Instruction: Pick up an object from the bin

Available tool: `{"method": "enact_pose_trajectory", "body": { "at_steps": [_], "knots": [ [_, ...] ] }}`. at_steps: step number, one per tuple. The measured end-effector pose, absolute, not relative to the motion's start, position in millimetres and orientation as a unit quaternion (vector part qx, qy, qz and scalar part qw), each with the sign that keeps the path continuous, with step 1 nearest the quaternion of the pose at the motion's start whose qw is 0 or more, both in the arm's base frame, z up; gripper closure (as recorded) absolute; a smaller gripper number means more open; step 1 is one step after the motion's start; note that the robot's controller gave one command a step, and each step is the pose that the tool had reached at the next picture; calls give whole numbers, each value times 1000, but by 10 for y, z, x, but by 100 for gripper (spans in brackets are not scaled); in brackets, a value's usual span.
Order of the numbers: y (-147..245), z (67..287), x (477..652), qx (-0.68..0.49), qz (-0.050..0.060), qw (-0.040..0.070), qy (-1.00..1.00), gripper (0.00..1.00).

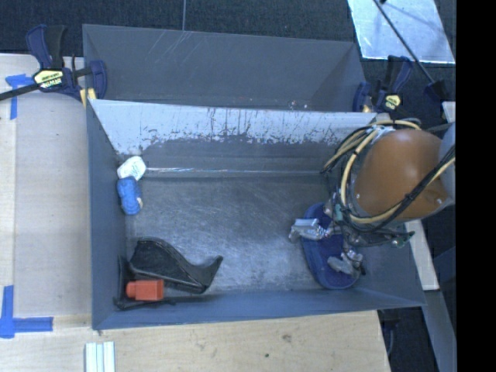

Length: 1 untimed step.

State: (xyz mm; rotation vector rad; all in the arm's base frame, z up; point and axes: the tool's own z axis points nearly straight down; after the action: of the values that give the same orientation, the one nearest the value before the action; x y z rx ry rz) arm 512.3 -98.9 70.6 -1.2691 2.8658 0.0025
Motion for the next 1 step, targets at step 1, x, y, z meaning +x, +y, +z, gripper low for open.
{"method": "enact_pose_trajectory", "body": {
  "at_steps": [1],
  "knots": [
    [-1105, 709, 4995, -598, 4, 7, 801, 0]
  ]
}}
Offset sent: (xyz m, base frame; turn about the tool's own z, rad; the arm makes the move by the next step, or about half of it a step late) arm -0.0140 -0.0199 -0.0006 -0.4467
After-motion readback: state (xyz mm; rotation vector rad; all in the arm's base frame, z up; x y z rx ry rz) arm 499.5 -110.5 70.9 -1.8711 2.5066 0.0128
